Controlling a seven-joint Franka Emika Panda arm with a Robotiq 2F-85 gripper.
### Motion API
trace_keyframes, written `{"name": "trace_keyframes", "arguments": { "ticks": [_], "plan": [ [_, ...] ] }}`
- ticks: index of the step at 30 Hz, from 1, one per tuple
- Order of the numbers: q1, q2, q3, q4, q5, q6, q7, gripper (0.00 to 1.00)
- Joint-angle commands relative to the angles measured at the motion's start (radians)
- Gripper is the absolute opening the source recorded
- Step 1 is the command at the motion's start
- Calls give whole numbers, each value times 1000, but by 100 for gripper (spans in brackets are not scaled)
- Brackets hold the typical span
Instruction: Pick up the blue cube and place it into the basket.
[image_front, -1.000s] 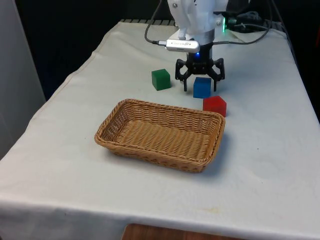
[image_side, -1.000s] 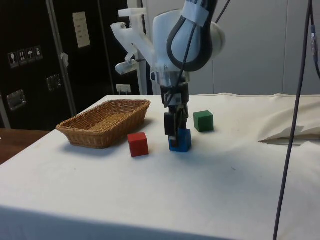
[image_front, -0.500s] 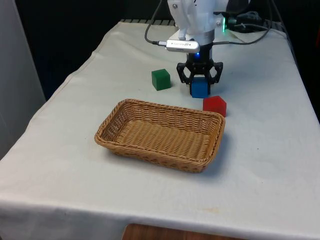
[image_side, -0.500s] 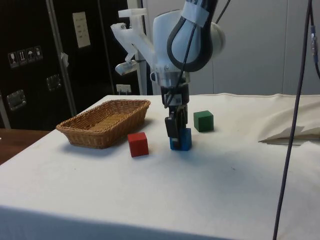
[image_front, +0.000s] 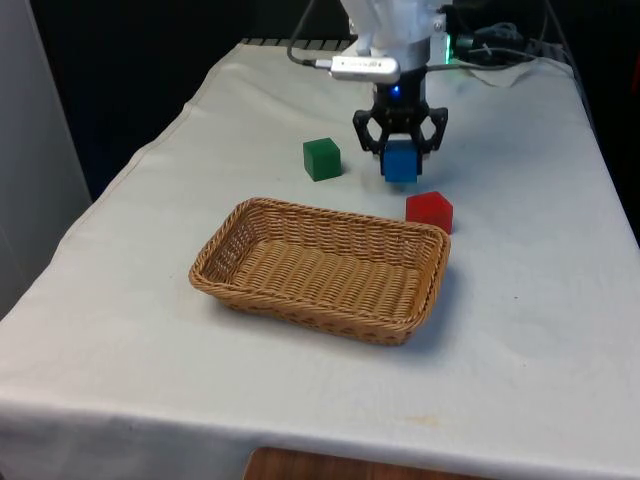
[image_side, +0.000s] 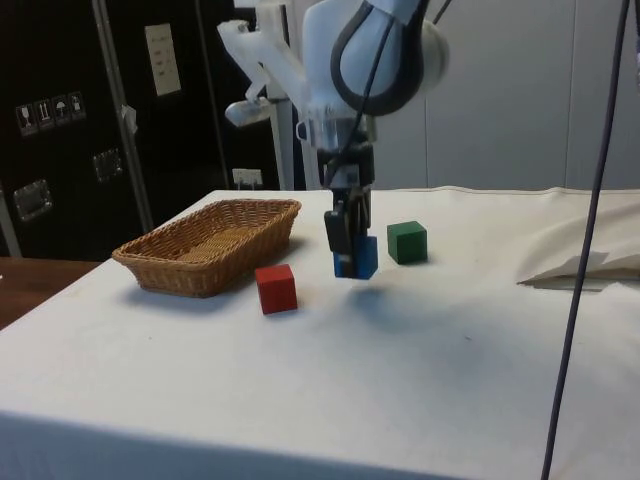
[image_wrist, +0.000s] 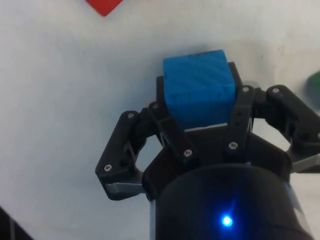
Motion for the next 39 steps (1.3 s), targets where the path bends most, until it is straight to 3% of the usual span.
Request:
{"name": "trace_keyframes", "arguments": {
  "ticks": [1, 14, 16, 39],
  "plan": [
    [2, -14, -5, -5, -9, -11, 5, 1],
    [0, -143, -8, -6, -15, -128, 6, 1],
    [0, -142, -5, -5, -2, -125, 0, 1],
    [-6, -334, -6, 32, -13, -331, 0, 1]
  ]
}}
